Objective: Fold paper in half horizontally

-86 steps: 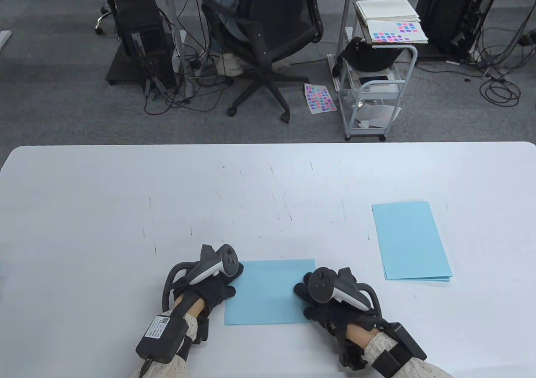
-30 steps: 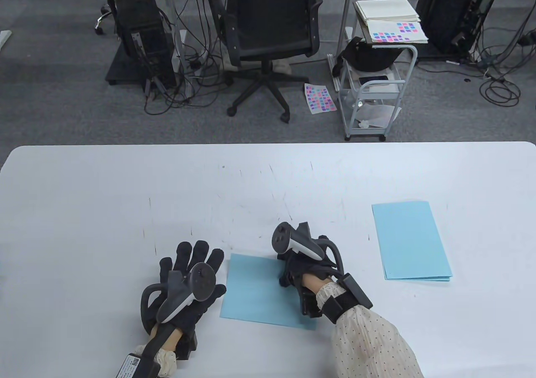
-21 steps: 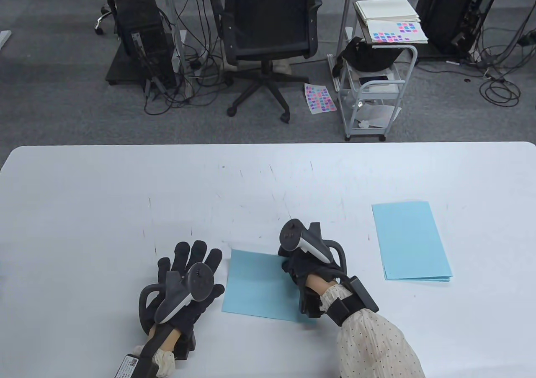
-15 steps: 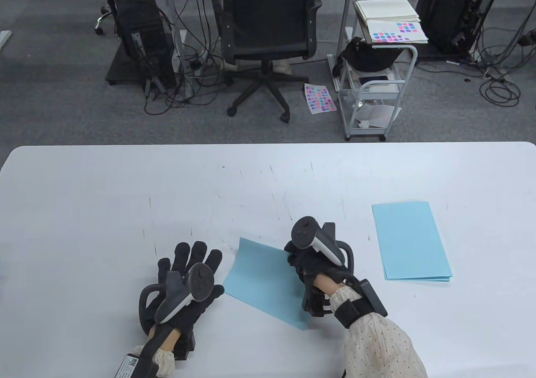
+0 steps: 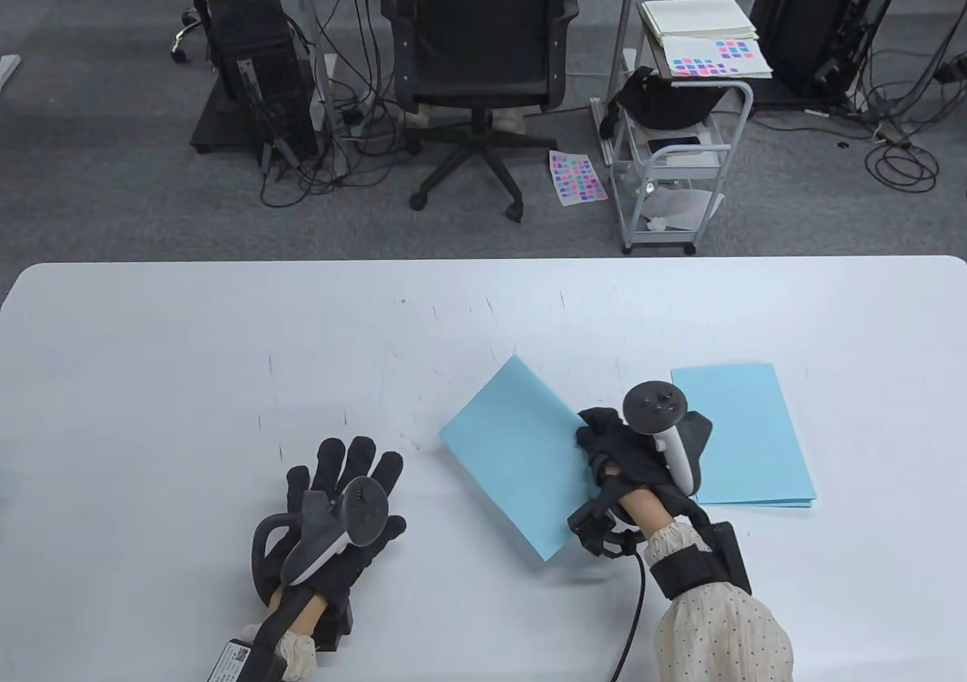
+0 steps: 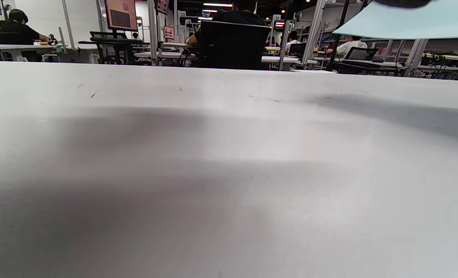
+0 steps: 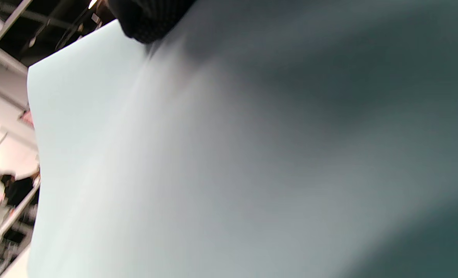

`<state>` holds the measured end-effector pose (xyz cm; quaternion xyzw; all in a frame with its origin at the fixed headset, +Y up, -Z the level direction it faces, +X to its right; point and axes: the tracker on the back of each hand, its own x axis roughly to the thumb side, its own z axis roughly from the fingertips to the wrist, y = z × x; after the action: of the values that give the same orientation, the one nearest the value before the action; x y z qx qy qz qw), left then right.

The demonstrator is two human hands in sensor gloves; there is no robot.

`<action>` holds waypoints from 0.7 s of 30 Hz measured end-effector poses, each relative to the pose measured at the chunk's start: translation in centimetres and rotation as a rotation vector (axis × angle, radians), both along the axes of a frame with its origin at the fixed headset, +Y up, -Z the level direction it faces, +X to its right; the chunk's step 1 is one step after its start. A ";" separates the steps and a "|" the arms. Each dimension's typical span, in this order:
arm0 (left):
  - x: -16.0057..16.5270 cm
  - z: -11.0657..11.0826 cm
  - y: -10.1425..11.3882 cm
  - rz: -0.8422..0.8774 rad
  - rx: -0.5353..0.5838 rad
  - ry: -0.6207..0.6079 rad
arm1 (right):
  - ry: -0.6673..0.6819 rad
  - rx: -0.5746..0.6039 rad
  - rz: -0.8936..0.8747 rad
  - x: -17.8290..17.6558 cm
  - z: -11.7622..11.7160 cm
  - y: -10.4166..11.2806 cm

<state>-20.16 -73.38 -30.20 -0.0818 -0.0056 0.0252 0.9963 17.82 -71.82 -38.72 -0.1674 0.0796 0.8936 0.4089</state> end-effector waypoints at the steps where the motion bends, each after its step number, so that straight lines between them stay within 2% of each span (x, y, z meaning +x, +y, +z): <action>1: 0.0 0.0 0.0 -0.001 0.001 -0.001 | -0.030 0.008 -0.007 0.7 0.0 0.2; 6: 0.0 0.0 0.0 -0.001 0.002 -0.004 | -0.201 0.038 -0.005 5.8 -0.2 1.4; 10: 0.0 0.0 0.0 -0.003 -0.001 -0.001 | -0.314 0.039 0.017 9.3 -0.3 1.5; 14: 0.2 0.2 0.3 -0.012 0.009 0.002 | -0.433 0.014 0.032 13.1 -0.5 0.3; 21: 0.1 0.0 0.2 -0.004 -0.002 0.006 | -0.575 -0.043 0.098 17.7 -0.2 -1.7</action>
<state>-20.04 -73.23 -30.24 -0.0828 -0.0026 0.0235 0.9963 35.54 -73.54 -38.96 -0.4260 -0.0290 0.8262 0.3674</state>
